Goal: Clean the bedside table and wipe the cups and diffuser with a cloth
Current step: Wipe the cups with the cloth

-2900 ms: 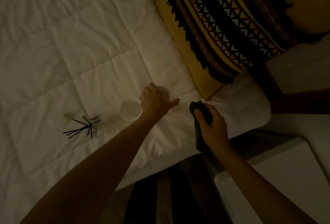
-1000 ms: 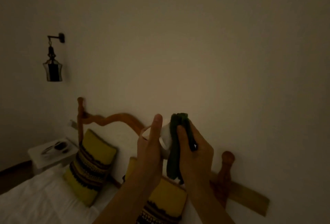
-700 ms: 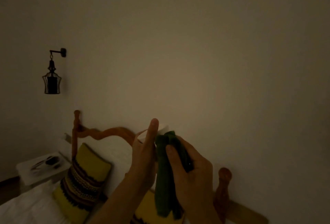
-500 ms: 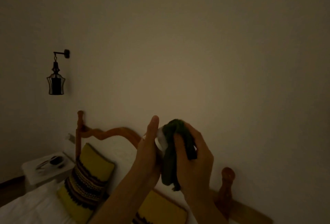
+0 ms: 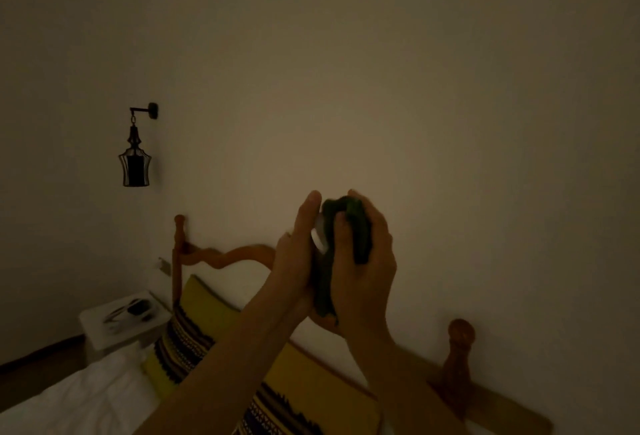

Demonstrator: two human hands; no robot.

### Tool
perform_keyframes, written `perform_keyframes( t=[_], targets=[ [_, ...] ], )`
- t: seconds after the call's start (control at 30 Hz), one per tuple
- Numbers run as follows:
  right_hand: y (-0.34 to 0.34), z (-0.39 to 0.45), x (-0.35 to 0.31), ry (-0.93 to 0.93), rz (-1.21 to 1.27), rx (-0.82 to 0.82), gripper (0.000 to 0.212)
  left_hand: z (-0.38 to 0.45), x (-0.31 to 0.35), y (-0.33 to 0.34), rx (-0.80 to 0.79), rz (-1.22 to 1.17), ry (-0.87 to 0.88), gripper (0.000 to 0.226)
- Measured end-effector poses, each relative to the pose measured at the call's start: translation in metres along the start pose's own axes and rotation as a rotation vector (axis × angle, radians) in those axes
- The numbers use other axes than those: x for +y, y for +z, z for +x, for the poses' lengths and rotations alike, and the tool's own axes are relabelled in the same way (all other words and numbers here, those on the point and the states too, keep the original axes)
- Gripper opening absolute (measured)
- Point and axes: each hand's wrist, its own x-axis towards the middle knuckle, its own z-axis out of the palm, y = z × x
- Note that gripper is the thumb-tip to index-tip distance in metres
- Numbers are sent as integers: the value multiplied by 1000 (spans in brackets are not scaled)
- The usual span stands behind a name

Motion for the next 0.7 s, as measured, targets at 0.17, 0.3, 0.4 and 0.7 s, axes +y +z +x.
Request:
perform_keyframes(
  t=[0.17,0.3,0.4,0.7],
  targets=[
    [-10,36,8,389,224,-105,23,0,11,5,71,105,75,98],
    [-18,37,4,416,286,-121,16,3,15,10,-89,221,70,94],
    [-21,31,1,318,251,-136,22,15,22,14,-201,201,-17,88],
    [-38,50,-2,261,241,-82,34,22,27,25,-485,232,-3,48]
  ],
)
